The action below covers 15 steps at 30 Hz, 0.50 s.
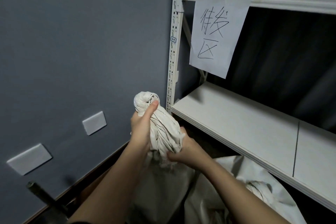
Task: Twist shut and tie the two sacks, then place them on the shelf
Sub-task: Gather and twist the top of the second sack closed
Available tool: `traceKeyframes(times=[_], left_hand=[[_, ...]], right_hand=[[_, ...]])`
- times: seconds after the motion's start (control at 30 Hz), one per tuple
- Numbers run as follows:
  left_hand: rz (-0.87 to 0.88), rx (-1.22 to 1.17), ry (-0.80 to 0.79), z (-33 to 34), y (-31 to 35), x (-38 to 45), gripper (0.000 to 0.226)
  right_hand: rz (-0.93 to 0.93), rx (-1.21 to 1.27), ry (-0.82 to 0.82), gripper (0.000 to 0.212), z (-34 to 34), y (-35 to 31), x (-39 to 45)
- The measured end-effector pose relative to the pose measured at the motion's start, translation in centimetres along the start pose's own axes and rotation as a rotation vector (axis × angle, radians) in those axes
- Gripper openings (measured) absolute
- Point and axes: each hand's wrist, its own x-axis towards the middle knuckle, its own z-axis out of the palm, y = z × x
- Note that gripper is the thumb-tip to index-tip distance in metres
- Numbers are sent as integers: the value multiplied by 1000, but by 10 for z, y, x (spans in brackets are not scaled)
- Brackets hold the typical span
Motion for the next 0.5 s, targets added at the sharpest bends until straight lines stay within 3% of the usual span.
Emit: traceKeyframes(times=[0.07,0.13,0.2,0.27,0.37,0.5], left_hand=[[-30,-34,-3,2,-1,-1,38],[-55,-99,-2,3,2,-2,38],[-87,-146,-3,1,3,-1,39],[-99,-149,-4,1,1,-1,41],[-106,-91,4,5,-4,-1,56],[-100,-55,-27,4,-5,-1,58]], right_hand=[[-26,-98,49,78,5,1,3],[-36,-389,144,68,4,-4,8],[-162,-745,424,40,7,-3,14],[-228,-809,572,24,18,0,15],[-233,-861,544,20,41,7,15],[-174,-832,457,42,61,9,11]])
